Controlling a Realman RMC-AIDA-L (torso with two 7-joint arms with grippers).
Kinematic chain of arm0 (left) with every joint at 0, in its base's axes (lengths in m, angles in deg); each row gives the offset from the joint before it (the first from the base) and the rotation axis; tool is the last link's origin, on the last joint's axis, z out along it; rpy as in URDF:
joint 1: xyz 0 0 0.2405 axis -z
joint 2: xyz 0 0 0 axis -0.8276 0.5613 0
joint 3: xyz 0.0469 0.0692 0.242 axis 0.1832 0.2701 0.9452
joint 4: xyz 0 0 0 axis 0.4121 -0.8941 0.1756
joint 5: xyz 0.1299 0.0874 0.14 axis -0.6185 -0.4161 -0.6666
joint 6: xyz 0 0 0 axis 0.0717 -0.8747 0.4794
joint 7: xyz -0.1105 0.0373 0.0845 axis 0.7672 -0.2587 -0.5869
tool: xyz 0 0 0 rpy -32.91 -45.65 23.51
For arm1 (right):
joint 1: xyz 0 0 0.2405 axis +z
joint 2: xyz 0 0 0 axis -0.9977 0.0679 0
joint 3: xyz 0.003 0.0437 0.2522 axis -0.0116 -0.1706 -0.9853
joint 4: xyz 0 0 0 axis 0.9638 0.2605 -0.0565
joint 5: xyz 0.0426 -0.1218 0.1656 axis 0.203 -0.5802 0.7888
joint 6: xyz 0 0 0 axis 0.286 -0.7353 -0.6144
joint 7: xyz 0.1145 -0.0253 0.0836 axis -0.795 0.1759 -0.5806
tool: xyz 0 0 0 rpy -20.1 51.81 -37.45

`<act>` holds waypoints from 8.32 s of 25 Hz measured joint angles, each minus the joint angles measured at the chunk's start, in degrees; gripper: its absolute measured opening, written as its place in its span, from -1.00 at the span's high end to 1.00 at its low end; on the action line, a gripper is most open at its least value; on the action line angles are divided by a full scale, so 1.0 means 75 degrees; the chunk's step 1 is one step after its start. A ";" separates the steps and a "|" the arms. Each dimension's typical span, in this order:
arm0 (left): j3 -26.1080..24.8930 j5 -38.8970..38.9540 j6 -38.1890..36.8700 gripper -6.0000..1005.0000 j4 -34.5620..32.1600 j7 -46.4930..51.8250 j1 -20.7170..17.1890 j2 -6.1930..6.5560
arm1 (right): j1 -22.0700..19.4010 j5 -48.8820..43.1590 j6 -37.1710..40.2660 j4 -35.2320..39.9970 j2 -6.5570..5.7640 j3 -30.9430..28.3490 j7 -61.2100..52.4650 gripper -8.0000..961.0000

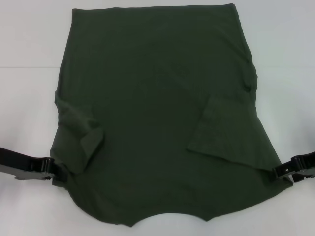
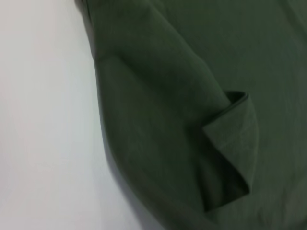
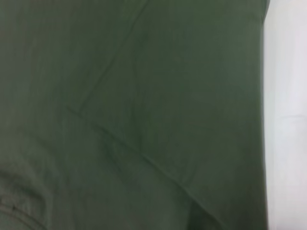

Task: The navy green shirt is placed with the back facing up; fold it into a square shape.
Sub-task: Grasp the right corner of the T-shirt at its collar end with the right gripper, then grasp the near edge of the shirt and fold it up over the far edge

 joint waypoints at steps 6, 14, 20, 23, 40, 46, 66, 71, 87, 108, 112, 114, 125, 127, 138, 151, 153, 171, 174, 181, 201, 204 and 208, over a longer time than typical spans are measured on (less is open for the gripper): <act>0.0000 0.0000 0.0004 0.92 0.0000 0.0000 0.0032 0.0000 | 0.0004 0.0000 -0.0001 -0.0038 0.0000 0.0000 0.0021 -0.84; 0.0000 0.0000 0.0003 0.92 0.0000 0.0000 0.0034 0.0000 | -0.0007 -0.0009 -0.0008 -0.0052 0.0000 0.0000 0.0031 -0.84; 0.0000 0.0000 0.0002 0.92 0.0000 0.0000 0.0035 -0.0007 | -0.0023 -0.0012 -0.0013 -0.0053 -0.0017 0.0000 0.0036 -0.84; 0.0000 0.0000 0.0002 0.92 0.0000 0.0000 0.0035 -0.0010 | -0.0030 -0.0018 -0.0013 -0.0052 -0.0021 0.0000 0.0036 -0.84; 0.0000 0.0000 0.0013 0.92 0.0000 0.0000 0.0035 -0.0011 | -0.0036 -0.0047 -0.0012 -0.0051 -0.0005 0.0000 0.0101 -0.84; 0.0000 0.0000 0.0015 0.92 0.0000 0.0000 0.0035 -0.0012 | -0.0036 -0.0047 -0.0012 -0.0061 0.0015 0.0068 0.0106 -0.84; 0.0014 0.0000 0.0038 0.92 0.0000 -0.0005 0.0035 -0.0016 | 0.0075 -0.0047 -0.0124 -0.0165 0.0074 0.0176 0.0106 -0.84; 0.0000 0.0000 0.0038 0.92 0.0000 -0.0009 0.0035 -0.0004 | 0.0162 -0.0018 -0.0146 -0.0247 0.0101 0.0175 0.0106 -0.84; 0.0000 0.0000 0.0041 0.92 0.0000 -0.0055 0.0070 0.0013 | 0.0444 -0.0031 -0.0200 -0.0453 0.0166 0.0227 0.0064 -0.83; 0.0000 0.0000 0.0096 0.92 0.0000 -0.0070 0.0094 0.0012 | 0.0480 -0.0035 -0.0214 -0.0393 0.0176 0.0547 0.0046 0.48; 0.0000 0.0006 0.0067 0.92 0.0000 -0.0089 0.0093 0.0012 | 0.0487 -0.0035 -0.0215 -0.0381 0.0176 0.0560 0.0099 0.72; 0.0000 0.0024 0.0043 0.92 0.0000 -0.0110 0.0093 0.0013 | 0.0492 -0.0030 -0.0200 -0.0367 0.0176 0.0562 0.0125 0.81; -0.0035 0.0207 -0.0302 0.92 0.0074 -0.0201 0.0018 0.0184 | 0.0515 0.0067 0.0598 -0.0171 0.0144 0.0507 0.0464 0.85; -0.0063 0.0219 -0.0487 0.92 0.0101 -0.0235 0.0009 0.0226 | 0.0512 0.0070 0.0823 -0.0147 0.0151 0.0504 0.0560 0.85; -0.0296 0.0223 -0.1853 0.92 0.0242 -0.0444 -0.0098 0.0413 | 0.0447 0.0083 0.1958 -0.0144 0.0146 0.0546 0.1364 0.85; -0.0234 0.0149 -0.2904 0.92 0.0931 -0.0610 -0.0175 0.0525 | 0.0384 -0.0019 0.2590 -0.0236 0.0103 0.0865 0.1959 0.86; -0.0234 0.0096 -0.3027 0.92 0.0953 -0.0611 -0.0209 0.0527 | 0.0364 -0.0022 0.2633 -0.0243 0.0117 0.0935 0.2016 0.85; -0.0342 -0.0031 -0.3361 0.92 0.1020 -0.0695 -0.0259 0.0517 | 0.0297 0.0020 0.2715 -0.0251 0.0176 0.1067 0.2132 0.86; -0.0716 0.0003 -0.3323 0.92 0.1020 -0.0801 -0.0261 0.0517 | 0.0286 0.0046 0.2723 -0.0252 0.0177 0.0787 0.2247 0.85; -0.2446 0.0015 -0.3159 0.92 0.1020 -0.1172 -0.0260 0.0546 | 0.0237 0.0092 0.2684 -0.0397 0.0057 -0.0898 0.2564 0.85; -0.3796 0.2341 -0.1508 0.92 0.1500 -0.1395 -0.0881 0.0433 | -0.0935 0.3450 0.0748 -0.1077 -0.0315 -0.1958 0.3403 0.85; -0.3799 0.2488 -0.1299 0.92 0.1631 -0.1402 -0.0895 0.0427 | -0.1119 0.3734 0.0682 -0.1033 -0.0323 -0.2110 0.3640 0.85; -0.3813 0.2681 -0.1033 0.92 0.1682 -0.1426 -0.0905 0.0376 | -0.1258 0.3856 0.0599 -0.1069 -0.0307 -0.2444 0.3952 0.85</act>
